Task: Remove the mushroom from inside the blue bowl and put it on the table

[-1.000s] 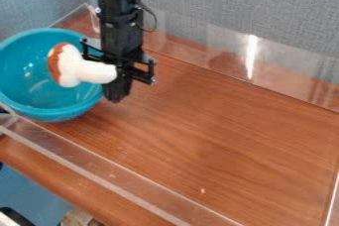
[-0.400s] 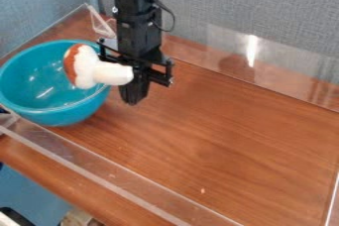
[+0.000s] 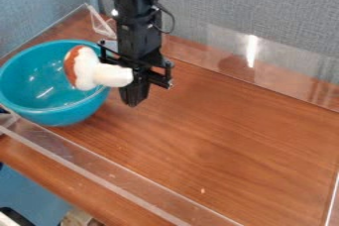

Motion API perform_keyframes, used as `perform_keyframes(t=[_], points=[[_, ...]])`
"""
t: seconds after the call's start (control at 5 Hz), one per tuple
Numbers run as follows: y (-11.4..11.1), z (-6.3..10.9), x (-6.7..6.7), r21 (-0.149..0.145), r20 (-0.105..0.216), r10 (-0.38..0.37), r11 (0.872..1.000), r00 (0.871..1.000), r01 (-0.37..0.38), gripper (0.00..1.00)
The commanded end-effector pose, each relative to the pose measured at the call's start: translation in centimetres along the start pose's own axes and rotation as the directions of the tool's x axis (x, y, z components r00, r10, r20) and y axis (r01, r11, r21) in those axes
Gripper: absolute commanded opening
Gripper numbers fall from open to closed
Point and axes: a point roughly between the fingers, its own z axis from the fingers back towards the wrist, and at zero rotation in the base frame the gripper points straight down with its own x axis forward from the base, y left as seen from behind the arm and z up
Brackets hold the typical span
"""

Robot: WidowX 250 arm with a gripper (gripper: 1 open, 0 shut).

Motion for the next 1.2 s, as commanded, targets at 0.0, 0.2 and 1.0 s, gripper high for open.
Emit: perform_keyframes(t=[0.0, 0.2, 1.0], points=[[0.54, 1.49, 0.07, 0.014, 0.067, -0.003, 1.000, 0.998, 0.002, 0.00], [0.57, 1.34, 0.04, 0.010, 0.071, -0.006, 1.000, 0.997, 0.005, 0.00], [0.02, 0.78, 0.24, -0.004, 0.092, -0.026, 1.000, 0.995, 0.026, 0.00]])
